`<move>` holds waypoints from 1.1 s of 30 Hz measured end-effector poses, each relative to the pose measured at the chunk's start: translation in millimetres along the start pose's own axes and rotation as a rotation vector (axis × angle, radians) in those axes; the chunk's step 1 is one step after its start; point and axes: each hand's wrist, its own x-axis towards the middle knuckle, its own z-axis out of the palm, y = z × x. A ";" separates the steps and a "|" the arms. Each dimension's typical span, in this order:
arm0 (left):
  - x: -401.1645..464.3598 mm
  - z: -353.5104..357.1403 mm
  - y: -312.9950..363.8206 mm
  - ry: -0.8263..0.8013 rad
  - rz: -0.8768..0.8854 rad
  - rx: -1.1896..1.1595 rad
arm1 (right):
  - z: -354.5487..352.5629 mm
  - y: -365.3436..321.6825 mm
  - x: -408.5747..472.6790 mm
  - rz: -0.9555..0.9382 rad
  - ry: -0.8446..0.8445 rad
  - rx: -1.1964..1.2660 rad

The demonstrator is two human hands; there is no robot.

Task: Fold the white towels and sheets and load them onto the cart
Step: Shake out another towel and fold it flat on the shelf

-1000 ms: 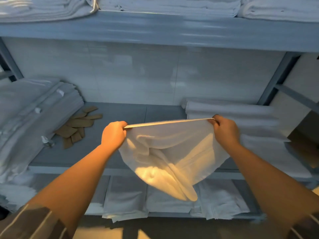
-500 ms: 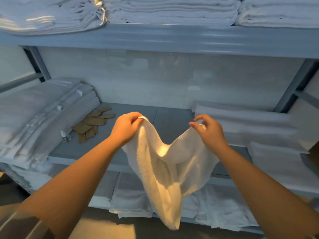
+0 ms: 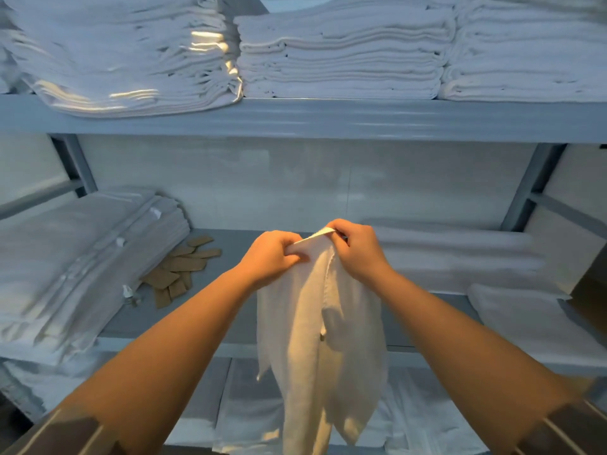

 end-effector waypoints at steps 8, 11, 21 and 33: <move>-14.4 -9.7 -38.0 0.025 -0.165 -0.032 | -22.6 1.6 9.3 0.088 0.065 -0.156; -25.8 -7.2 -58.7 0.011 -0.197 -0.009 | -36.8 18.9 4.7 0.175 0.117 -0.245; -24.7 -12.1 -45.1 0.056 -0.038 -0.165 | -42.5 38.0 -18.0 0.304 0.046 -0.117; 4.2 3.4 17.1 -0.034 0.073 -0.143 | 1.1 0.6 -16.2 0.153 -0.183 -0.123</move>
